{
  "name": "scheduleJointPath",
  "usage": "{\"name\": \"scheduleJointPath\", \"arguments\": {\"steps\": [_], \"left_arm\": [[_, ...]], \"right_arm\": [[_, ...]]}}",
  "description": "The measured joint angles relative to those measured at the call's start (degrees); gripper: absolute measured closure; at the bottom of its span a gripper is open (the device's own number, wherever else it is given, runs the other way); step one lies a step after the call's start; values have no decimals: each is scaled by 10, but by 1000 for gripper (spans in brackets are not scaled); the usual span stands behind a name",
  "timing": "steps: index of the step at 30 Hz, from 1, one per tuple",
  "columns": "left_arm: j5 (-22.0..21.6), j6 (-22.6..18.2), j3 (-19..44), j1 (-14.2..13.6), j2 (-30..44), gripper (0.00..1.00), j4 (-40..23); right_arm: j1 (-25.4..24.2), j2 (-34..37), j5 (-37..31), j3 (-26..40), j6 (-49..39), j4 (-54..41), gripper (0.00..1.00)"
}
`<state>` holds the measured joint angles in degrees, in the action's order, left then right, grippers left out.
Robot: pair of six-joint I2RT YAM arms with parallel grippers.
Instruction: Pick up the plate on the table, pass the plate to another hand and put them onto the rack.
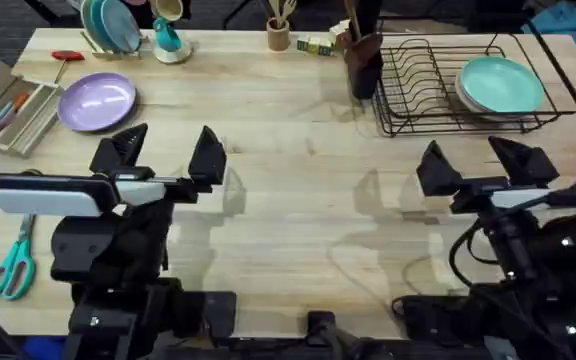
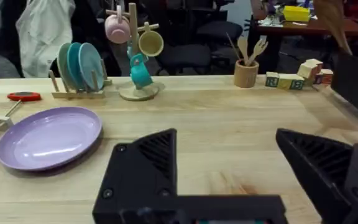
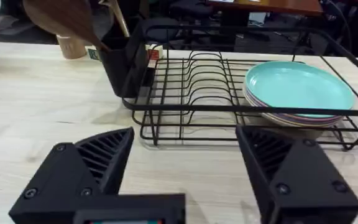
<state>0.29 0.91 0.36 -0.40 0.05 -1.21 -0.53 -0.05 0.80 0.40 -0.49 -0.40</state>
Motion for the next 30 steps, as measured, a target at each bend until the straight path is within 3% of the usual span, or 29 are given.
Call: {"name": "scheduleJointPath", "arguments": {"steps": [5,6,11,16,23,30], "left_arm": [[-9,0,0,0,0,8,-1],[-17,0,14,0,0,8,-49],[-52,0,92,0,13,8,-162],[-80,0,203,0,72,8,-224],[-88,0,359,0,210,8,-274],[-87,0,553,0,366,8,-397]], "right_arm": [[-1,0,0,0,-11,-1,7],[-1,0,1,7,-24,-13,7],[-1,22,1,56,-45,-83,7],[-1,87,1,157,-53,-127,7],[-1,241,5,315,-56,-170,8],[-1,414,5,504,-56,-272,8]]}}
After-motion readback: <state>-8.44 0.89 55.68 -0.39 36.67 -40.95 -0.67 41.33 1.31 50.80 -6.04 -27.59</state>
